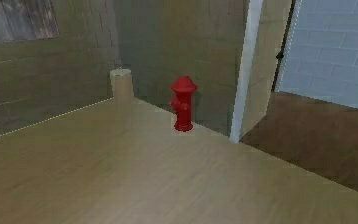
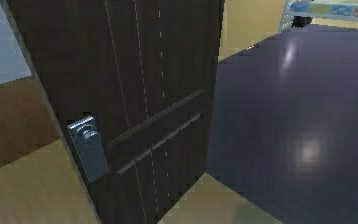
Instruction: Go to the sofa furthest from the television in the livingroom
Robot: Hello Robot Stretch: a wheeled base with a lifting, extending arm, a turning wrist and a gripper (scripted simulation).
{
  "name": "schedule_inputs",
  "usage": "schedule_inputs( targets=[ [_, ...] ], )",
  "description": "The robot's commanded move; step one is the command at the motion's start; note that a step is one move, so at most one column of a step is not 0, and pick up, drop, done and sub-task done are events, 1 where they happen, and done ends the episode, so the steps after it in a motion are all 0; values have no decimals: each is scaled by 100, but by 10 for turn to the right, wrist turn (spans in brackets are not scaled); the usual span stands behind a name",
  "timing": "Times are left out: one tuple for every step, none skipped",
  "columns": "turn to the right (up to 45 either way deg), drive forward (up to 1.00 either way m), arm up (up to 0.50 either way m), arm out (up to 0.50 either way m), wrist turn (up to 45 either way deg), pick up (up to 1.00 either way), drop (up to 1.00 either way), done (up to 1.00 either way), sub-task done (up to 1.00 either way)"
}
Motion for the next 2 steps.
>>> schedule_inputs(
  targets=[
    [210,0,0,0,0,0,0,0,0],
    [30,0,0,0,0,0,0,0,0]
  ],
)
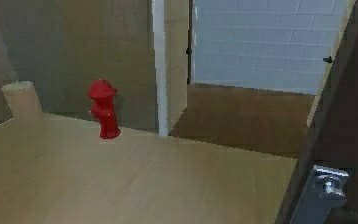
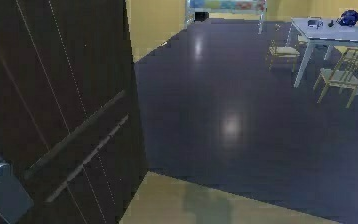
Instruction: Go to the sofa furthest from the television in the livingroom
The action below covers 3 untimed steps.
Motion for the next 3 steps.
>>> schedule_inputs(
  targets=[
    [0,95,0,0,0,0,0,0,0],
    [360,0,0,0,0,0,0,0,0],
    [0,100,0,0,0,0,0,0,0]
  ],
)
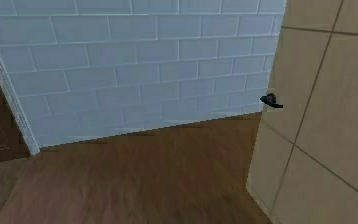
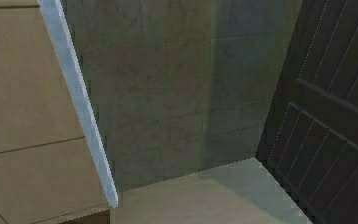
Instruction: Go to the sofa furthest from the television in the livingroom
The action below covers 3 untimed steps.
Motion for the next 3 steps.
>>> schedule_inputs(
  targets=[
    [30,0,0,0,0,0,0,0,0],
    [0,100,0,0,0,0,0,0,0],
    [0,40,0,0,0,0,0,0,0]
  ],
)
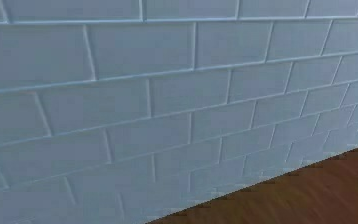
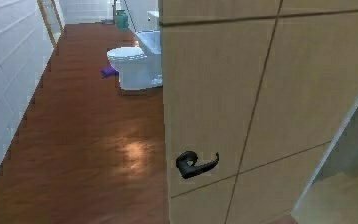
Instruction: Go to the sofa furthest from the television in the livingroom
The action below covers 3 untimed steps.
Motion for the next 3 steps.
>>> schedule_inputs(
  targets=[
    [450,0,0,0,0,0,0,0,0],
    [30,0,0,0,0,0,0,0,0],
    [-450,0,0,0,0,0,0,0,0]
  ],
)
